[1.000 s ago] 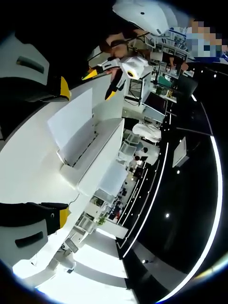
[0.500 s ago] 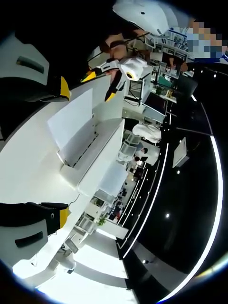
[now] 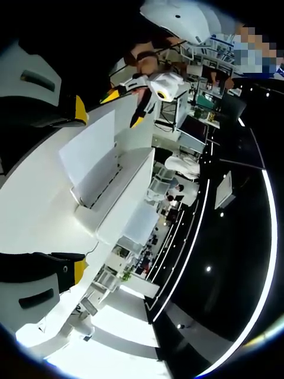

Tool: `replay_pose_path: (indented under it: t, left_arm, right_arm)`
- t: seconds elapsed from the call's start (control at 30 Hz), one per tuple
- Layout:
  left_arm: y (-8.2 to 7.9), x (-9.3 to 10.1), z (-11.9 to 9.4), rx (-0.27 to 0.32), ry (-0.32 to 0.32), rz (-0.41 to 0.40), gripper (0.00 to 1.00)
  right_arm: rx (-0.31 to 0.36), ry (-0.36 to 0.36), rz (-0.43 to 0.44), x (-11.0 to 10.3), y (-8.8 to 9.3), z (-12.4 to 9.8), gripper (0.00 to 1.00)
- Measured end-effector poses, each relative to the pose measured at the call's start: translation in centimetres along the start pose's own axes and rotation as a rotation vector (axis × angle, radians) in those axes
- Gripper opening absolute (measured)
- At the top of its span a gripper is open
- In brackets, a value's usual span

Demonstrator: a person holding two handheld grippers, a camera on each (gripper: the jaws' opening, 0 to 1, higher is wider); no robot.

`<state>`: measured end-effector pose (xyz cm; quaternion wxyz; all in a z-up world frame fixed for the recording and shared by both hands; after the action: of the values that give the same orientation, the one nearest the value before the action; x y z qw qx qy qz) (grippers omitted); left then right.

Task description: Remove the paper from the printer output slot and place it on top of the printer

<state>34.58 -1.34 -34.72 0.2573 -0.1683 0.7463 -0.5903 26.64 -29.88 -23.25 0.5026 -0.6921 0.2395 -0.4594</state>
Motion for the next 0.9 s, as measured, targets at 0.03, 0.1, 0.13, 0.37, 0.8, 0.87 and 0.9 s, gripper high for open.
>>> replay_pose_path:
  t: [0.03, 0.1, 0.13, 0.37, 0.8, 0.87, 0.9]
  left_arm:
    - [-0.03, 0.11, 0.01, 0.000, 0.000, 0.000, 0.88]
    - [-0.07, 0.12, 0.00, 0.001, 0.000, 0.002, 0.88]
    - [-0.07, 0.10, -0.01, 0.001, 0.000, 0.003, 0.88]
    - [0.02, 0.05, 0.04, -0.004, 0.001, 0.008, 0.88]
    - [-0.06, -0.05, 0.13, -0.004, -0.006, 0.014, 0.88]
    - [-0.05, -0.09, 0.17, -0.006, -0.009, 0.019, 0.88]
    - [-0.05, -0.09, 0.19, -0.007, -0.010, 0.022, 0.88]
  right_arm:
    - [0.000, 0.001, -0.001, 0.01, -0.02, 0.00, 0.82]
    - [0.001, 0.001, -0.001, -0.03, -0.04, -0.01, 0.82]
    - [0.001, 0.000, -0.001, -0.05, -0.05, 0.00, 0.82]
    - [0.001, -0.001, -0.001, -0.11, -0.09, 0.00, 0.82]
    - [-0.001, 0.002, 0.000, 0.00, 0.01, -0.17, 0.82]
    - [0.000, 0.004, 0.000, 0.05, 0.02, -0.18, 0.82]
    - [0.000, 0.004, 0.001, 0.06, 0.02, -0.18, 0.82]
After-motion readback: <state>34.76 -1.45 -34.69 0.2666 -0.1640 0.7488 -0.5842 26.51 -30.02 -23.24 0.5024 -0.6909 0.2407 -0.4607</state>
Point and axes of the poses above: the point that each gripper's makers call its tool centre point, and the gripper's own axes: z roughly forward along the fingers, x roughly to its right, y roughly out of its underside, the point moved 5 cm from there along -z, roughly backward along the fingers, and after that the axes turned 11 degrees about x, right-handed, at the moved point
